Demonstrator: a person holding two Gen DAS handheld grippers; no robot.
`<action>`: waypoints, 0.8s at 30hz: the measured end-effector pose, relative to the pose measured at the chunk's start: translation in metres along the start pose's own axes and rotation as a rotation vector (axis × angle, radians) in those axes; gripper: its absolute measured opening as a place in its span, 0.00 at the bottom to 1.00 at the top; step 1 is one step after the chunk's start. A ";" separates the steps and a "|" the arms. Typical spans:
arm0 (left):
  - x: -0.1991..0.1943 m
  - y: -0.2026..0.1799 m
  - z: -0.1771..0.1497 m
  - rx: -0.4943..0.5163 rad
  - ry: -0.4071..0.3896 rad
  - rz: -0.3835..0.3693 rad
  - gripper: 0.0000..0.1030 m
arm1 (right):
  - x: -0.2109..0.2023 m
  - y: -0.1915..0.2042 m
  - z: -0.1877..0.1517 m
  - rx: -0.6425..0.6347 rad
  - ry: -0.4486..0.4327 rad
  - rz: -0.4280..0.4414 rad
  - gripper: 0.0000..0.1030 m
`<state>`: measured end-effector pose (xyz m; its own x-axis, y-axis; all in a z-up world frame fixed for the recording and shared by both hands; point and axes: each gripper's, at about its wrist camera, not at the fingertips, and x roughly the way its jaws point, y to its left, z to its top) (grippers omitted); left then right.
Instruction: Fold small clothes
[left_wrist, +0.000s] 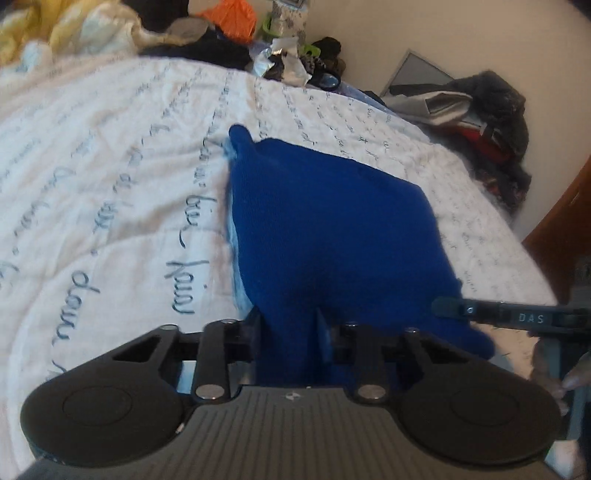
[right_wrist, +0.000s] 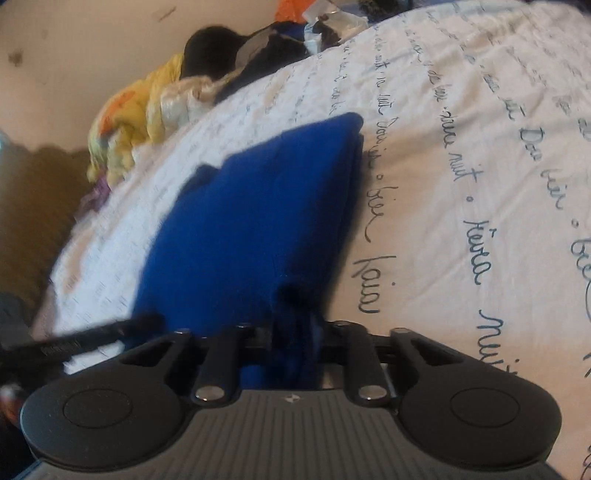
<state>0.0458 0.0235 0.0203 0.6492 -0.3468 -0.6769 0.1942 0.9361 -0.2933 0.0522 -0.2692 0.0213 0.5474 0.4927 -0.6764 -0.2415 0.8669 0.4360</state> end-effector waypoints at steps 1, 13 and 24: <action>-0.001 -0.001 -0.001 0.029 -0.001 0.010 0.29 | 0.002 0.004 -0.003 -0.090 -0.029 -0.018 0.13; -0.002 -0.070 -0.008 0.285 -0.054 0.069 0.71 | 0.003 0.048 0.065 -0.089 -0.193 -0.037 0.71; 0.011 -0.066 -0.031 0.305 -0.095 0.076 0.72 | 0.070 0.041 0.115 -0.118 -0.005 -0.232 0.68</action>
<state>0.0172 -0.0439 0.0115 0.7336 -0.2813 -0.6187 0.3443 0.9387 -0.0186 0.1723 -0.2076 0.0599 0.6026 0.2796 -0.7474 -0.2007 0.9596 0.1971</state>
